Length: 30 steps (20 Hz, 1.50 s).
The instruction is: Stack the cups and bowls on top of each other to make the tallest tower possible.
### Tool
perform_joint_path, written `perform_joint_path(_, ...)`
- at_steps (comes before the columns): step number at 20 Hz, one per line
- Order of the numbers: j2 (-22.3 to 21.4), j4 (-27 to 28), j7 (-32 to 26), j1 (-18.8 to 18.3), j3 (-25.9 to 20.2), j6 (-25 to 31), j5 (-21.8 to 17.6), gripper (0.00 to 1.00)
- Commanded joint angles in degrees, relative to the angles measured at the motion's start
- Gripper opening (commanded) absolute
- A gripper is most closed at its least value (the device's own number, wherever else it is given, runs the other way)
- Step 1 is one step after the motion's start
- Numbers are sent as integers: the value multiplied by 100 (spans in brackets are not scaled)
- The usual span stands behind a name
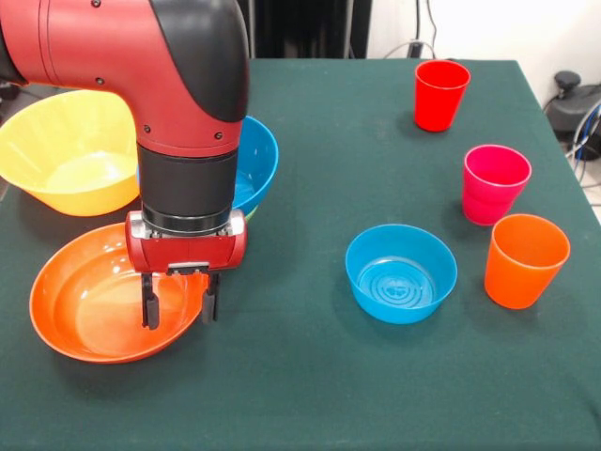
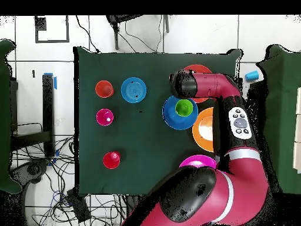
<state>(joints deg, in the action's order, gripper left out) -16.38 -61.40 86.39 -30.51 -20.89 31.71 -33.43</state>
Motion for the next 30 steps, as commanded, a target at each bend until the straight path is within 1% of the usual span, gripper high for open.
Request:
perform_joint_path(1,-6,59,484,216,90,-181,-8,100)
perform_joint_path(7,21,101,466,219,82,-157,-2,100)
perform_joint_path(14,-68,-2,377,149,33,-129,37,100)
perform_joint_path(16,-129,-110,339,108,11,-165,49,100)
perform_joint_path(25,-69,-93,383,140,63,-264,-13,100)
perform_joint_path(30,-124,-230,319,84,29,-323,-22,100)
